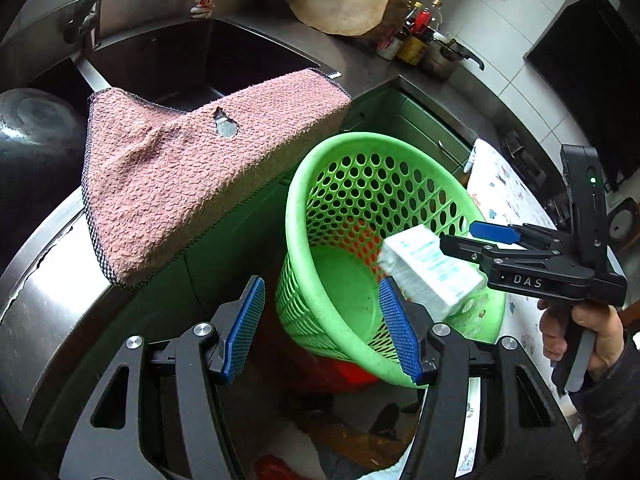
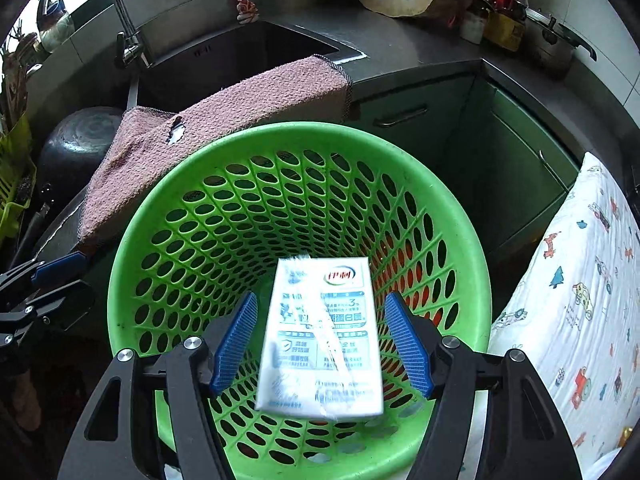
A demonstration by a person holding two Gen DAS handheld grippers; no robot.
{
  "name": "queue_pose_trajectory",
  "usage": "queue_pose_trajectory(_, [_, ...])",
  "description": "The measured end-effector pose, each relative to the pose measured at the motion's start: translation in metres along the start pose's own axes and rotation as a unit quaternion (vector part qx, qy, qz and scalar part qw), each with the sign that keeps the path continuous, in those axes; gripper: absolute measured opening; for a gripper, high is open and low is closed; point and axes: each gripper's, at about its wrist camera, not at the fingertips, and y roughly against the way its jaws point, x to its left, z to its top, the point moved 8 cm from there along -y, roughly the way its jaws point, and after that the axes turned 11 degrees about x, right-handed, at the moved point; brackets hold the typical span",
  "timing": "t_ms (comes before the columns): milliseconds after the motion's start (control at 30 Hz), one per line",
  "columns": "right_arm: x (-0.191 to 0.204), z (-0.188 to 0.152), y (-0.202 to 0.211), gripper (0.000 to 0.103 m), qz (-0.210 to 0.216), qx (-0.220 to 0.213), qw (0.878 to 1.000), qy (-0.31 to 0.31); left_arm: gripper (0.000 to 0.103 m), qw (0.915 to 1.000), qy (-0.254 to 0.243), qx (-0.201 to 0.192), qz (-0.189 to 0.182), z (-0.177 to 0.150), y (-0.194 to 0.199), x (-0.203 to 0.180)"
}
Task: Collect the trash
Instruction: 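Carry the milk carton over the green basket and open the right tool, then grasp the black-and-white box with the right tool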
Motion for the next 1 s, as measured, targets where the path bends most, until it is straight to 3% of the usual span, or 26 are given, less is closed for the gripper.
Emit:
queue_pose_trajectory(233, [-0.01,-0.016,0.041,0.077,-0.003,-0.036,0.999,-0.011,0.06,0.9999,-0.008,-0.009,-0.002,-0.003,0.006,-0.011])
queue_pose_trajectory(433, [-0.028,-0.053,0.093,0.085,-0.023,-0.078,0.996,-0.037,0.06,0.9993,-0.032,-0.016,-0.009,-0.006,0.014,-0.038])
queue_pose_trajectory(733, [-0.078,-0.158,0.156,0.089,-0.06,-0.117,0.986,-0.1,0.06,0.9967,-0.072,-0.015,-0.035,-0.025,0.018,-0.092])
queue_pose_trajectory(1000, [-0.145,-0.267,0.193,0.09,-0.115,-0.12,0.973,-0.158,0.06,0.9934,-0.104,-0.009,-0.047,-0.047,0.017,-0.138])
